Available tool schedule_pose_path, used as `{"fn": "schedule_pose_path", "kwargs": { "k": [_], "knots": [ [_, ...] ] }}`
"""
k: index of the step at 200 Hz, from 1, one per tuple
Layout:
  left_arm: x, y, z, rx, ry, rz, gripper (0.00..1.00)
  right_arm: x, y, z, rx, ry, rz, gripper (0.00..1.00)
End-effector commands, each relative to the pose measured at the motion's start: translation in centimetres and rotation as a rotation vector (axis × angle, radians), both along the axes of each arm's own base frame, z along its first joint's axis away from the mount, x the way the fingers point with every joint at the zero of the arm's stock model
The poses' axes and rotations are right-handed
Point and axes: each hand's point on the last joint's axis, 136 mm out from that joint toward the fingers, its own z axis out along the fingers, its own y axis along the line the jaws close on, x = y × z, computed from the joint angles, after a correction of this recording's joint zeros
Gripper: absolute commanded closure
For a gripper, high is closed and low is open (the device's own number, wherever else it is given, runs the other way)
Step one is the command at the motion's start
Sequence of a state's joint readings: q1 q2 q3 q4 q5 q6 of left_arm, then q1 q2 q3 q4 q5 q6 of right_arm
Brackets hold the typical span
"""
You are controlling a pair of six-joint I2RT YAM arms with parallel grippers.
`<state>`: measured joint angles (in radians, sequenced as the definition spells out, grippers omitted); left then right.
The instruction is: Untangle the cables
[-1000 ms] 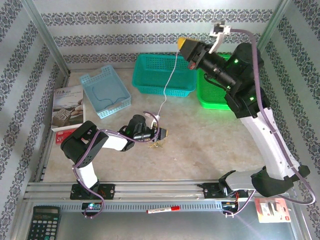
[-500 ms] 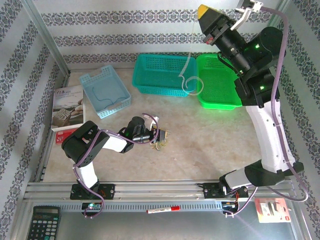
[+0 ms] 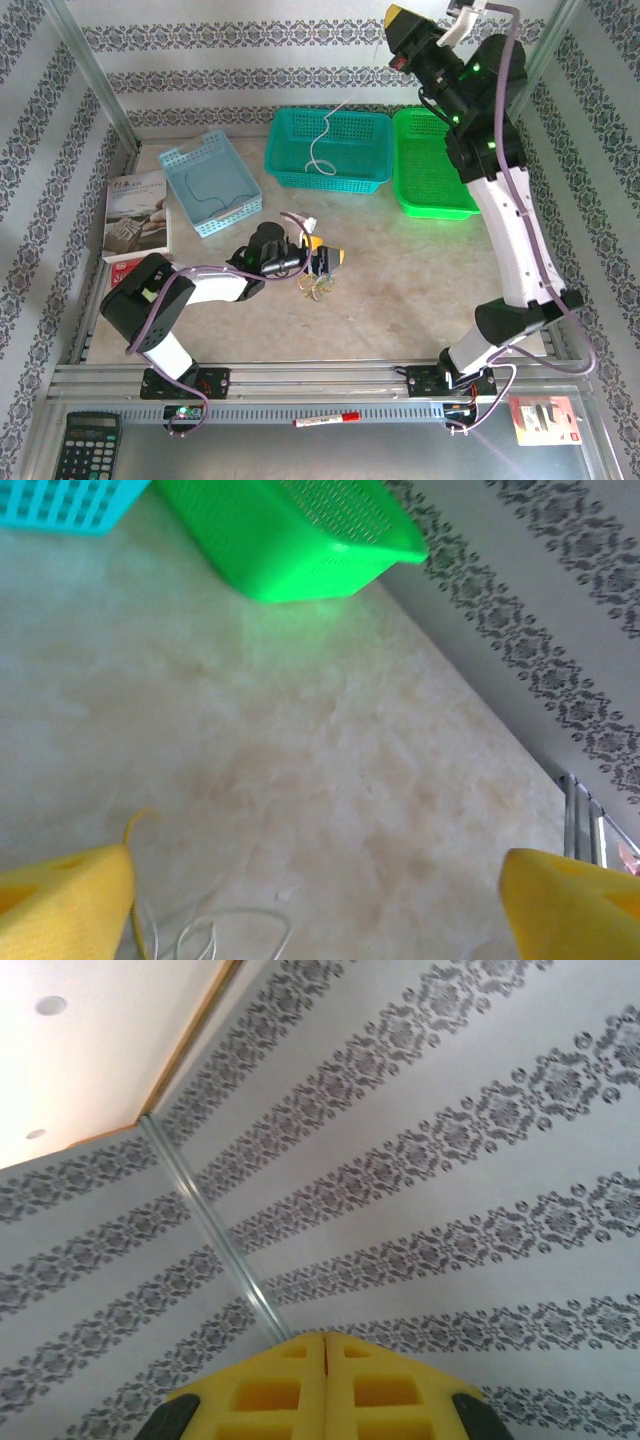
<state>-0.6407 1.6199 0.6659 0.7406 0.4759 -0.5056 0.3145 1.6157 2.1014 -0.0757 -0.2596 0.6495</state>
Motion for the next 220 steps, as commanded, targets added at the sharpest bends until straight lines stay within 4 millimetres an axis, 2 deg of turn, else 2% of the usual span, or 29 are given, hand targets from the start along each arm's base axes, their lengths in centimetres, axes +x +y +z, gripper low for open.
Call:
{"fn": "schedule_pose_path", "kwargs": {
  "k": [1, 39, 74, 118, 144, 155, 175, 206, 220],
  "knots": [
    [0.0, -0.3, 2.5, -0.007, -0.025, 0.002, 0.00, 2.2, -0.5, 0.5, 0.009, -0.045, -0.040, 1.00],
    [0.5, 1.0, 4.5, 0.029, -0.046, 0.066, 0.00, 7.2, -0.3, -1.0, 0.009, -0.025, -0.043, 1.00],
    [0.9, 2.5, 5.6, 0.060, -0.063, 0.137, 0.00, 11.8, -0.4, -2.7, 0.010, -0.002, -0.045, 1.00],
    [2.1, 5.7, 6.6, 0.090, -0.089, 0.301, 0.00, 17.3, -0.1, -7.7, -0.016, 0.037, -0.047, 1.00],
    [2.5, 7.7, 7.7, 0.086, -0.103, 0.396, 0.00, 20.9, 0.8, -13.4, -0.059, 0.123, -0.044, 1.00],
    [2.5, 8.3, 8.1, 0.083, -0.109, 0.417, 0.00, 22.2, 1.4, -16.5, -0.075, 0.175, -0.030, 1.00],
    [2.4, 9.0, 8.7, 0.079, -0.114, 0.436, 0.00, 24.2, 3.3, -23.2, -0.130, 0.283, 0.002, 1.00],
    [2.3, 9.6, 9.2, 0.080, -0.110, 0.454, 0.00, 25.8, 5.9, -33.2, -0.217, 0.459, 0.072, 1.00],
    [2.2, 9.7, 9.3, 0.081, -0.105, 0.456, 0.00, 26.0, 6.4, -36.4, -0.236, 0.526, 0.107, 0.90]
  ]
}}
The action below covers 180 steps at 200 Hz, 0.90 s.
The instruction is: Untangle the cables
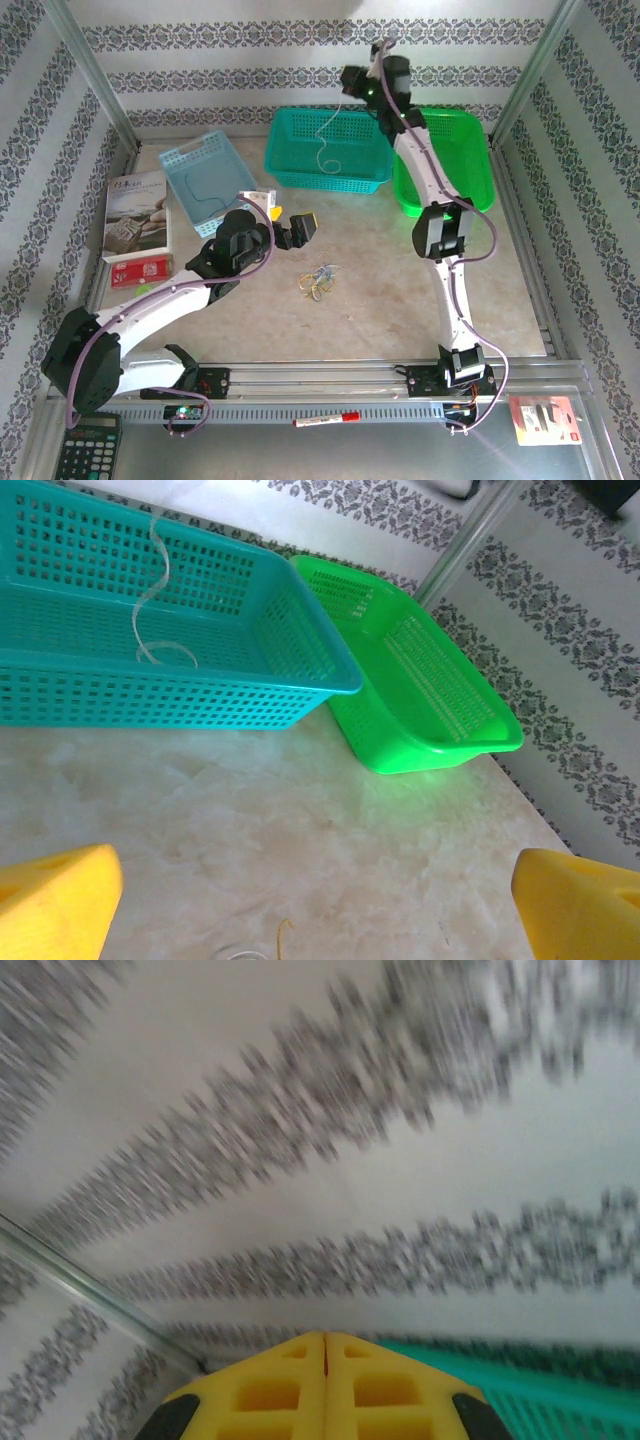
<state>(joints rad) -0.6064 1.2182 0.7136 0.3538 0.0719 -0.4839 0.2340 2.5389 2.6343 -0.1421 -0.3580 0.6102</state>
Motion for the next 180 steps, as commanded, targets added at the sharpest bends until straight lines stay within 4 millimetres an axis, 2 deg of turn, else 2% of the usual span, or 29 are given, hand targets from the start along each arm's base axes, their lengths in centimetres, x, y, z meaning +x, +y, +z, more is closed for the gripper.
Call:
{"fn": "schedule_pose_path", "kwargs": {
  "k": [1, 18, 27, 42, 65, 92, 95, 108, 128, 153, 166, 180],
  "knots": [
    [0.1, 1.1, 0.0, 0.008, 0.024, 0.039, 0.00, -0.3, 2.2, -6.0, -0.054, 0.124, 0.095, 0.88],
    [0.0, 1.1, 0.0, 0.009, 0.033, 0.041, 0.00, -0.8, 2.4, -7.8, -0.073, 0.173, 0.117, 0.62],
    [0.0, 1.1, 0.0, 0.009, 0.038, 0.040, 0.00, -1.2, 2.5, -7.5, -0.081, 0.173, 0.124, 0.56],
    [0.0, 1.1, -0.1, 0.004, 0.050, 0.044, 0.00, -1.9, 2.5, -5.9, -0.092, 0.149, 0.126, 0.48],
    [-0.1, 1.2, -0.4, -0.003, 0.069, 0.049, 0.00, -3.7, 2.5, -2.6, -0.114, 0.107, 0.141, 0.45],
    [-0.1, 1.2, -0.9, -0.027, 0.084, 0.055, 0.00, -7.2, 2.8, 0.9, -0.155, 0.060, 0.164, 0.43],
    [-0.1, 1.2, -0.9, -0.032, 0.085, 0.056, 0.00, -7.5, 2.9, 0.7, -0.163, 0.066, 0.166, 0.43],
    [-0.1, 1.1, -1.3, -0.033, 0.096, 0.055, 0.00, -9.5, 2.8, 2.3, -0.172, 0.044, 0.173, 0.43],
    [-0.1, 0.9, -1.8, -0.037, 0.115, 0.047, 0.00, -12.8, 3.0, 3.2, -0.184, 0.033, 0.191, 0.43],
    [-0.3, 0.8, -3.3, -0.023, 0.166, 0.044, 0.00, -17.1, 3.1, 2.7, -0.192, 0.044, 0.206, 0.43],
    [-0.4, 0.7, -4.1, -0.014, 0.195, 0.042, 0.00, -19.4, 3.1, 1.6, -0.196, 0.062, 0.217, 0.43],
    [-0.5, 0.6, -5.0, -0.008, 0.225, 0.038, 0.00, -22.0, 2.9, -0.7, -0.207, 0.102, 0.226, 0.43]
  ]
}}
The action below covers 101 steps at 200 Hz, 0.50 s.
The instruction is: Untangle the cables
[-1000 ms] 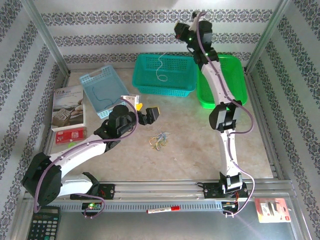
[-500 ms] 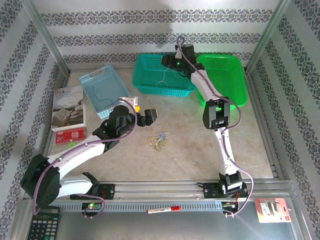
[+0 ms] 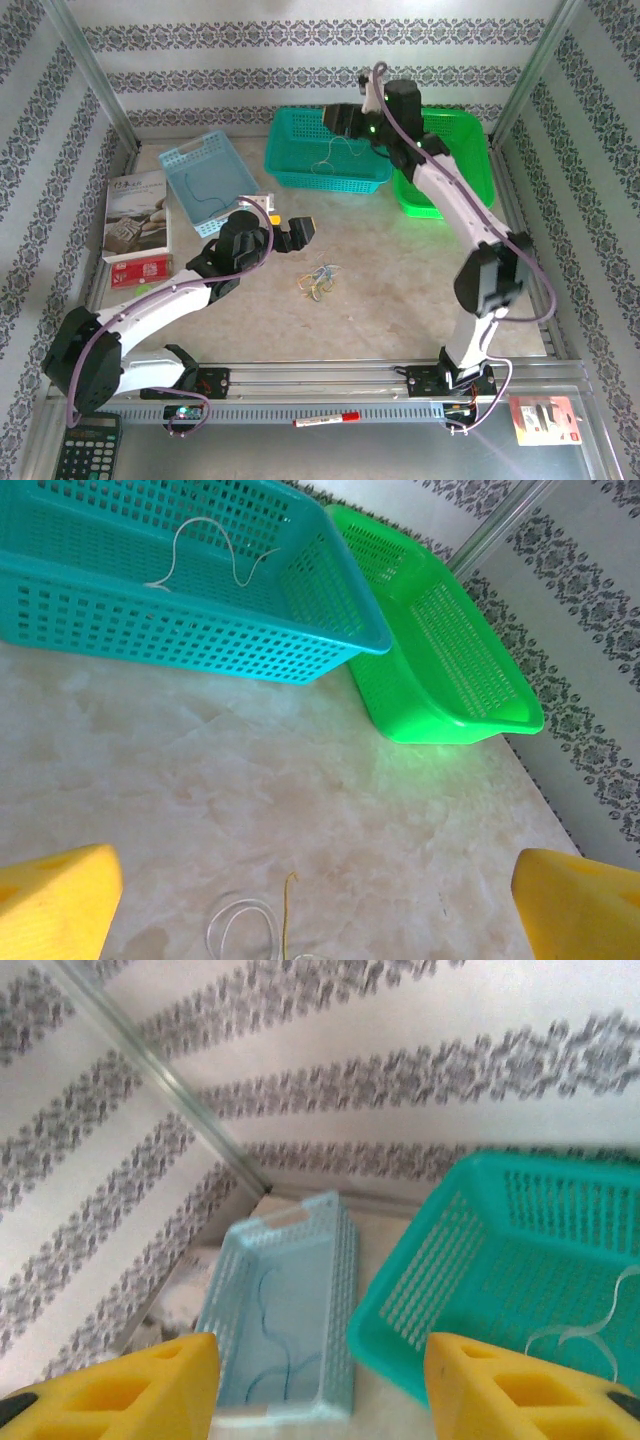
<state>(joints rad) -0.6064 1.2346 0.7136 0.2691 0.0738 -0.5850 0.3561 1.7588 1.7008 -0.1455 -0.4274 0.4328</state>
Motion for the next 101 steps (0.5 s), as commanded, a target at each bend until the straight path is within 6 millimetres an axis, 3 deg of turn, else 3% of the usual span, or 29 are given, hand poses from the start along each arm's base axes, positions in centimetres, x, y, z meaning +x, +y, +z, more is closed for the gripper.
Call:
{"fn": "schedule_pose_path", "kwargs": {
  "k": [1, 68, 101],
  "knots": [
    [-0.1, 0.4, -2.3, 0.012, 0.088, 0.009, 0.00, -2.6, -0.3, -4.7, -0.049, 0.057, -0.001, 0.43],
    [-0.2, 0.5, -5.1, -0.022, 0.188, 0.046, 0.00, -14.7, -1.8, -17.4, -0.109, 0.277, 0.030, 0.43],
    [0.0, 0.1, -5.3, -0.032, 0.206, 0.042, 0.00, -19.1, -1.1, -22.5, -0.175, 0.357, 0.093, 0.43]
  ]
}}
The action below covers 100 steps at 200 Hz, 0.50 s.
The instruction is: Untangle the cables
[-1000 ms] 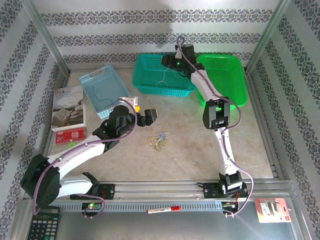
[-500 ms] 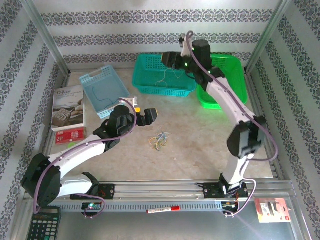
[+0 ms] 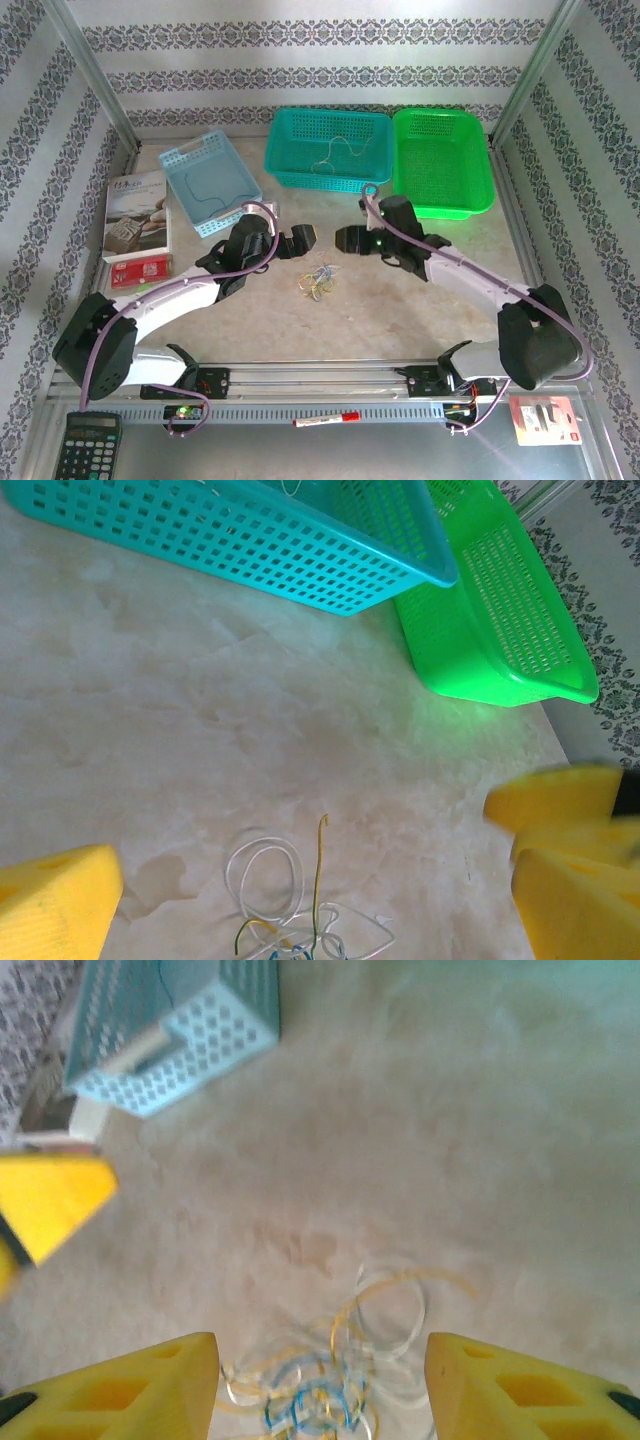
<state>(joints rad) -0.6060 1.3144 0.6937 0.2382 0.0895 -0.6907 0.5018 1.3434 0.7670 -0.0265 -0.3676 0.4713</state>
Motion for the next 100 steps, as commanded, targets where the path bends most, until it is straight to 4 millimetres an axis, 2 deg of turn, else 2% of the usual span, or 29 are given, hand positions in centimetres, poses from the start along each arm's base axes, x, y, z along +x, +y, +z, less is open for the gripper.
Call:
{"fn": "schedule_pose_path", "kwargs": {
  "k": [1, 35, 100],
  "knots": [
    [0.1, 0.2, -0.6, -0.021, 0.038, 0.016, 0.00, -1.5, 0.6, -1.2, -0.004, -0.018, 0.023, 0.43],
    [0.4, 0.0, -0.4, -0.021, 0.043, 0.010, 0.00, -3.6, 1.2, -4.1, -0.048, 0.013, 0.078, 0.44],
    [0.4, -0.2, -0.3, -0.030, 0.048, 0.008, 0.00, -2.9, 0.8, -7.4, -0.170, 0.025, 0.093, 0.50]
  ]
}}
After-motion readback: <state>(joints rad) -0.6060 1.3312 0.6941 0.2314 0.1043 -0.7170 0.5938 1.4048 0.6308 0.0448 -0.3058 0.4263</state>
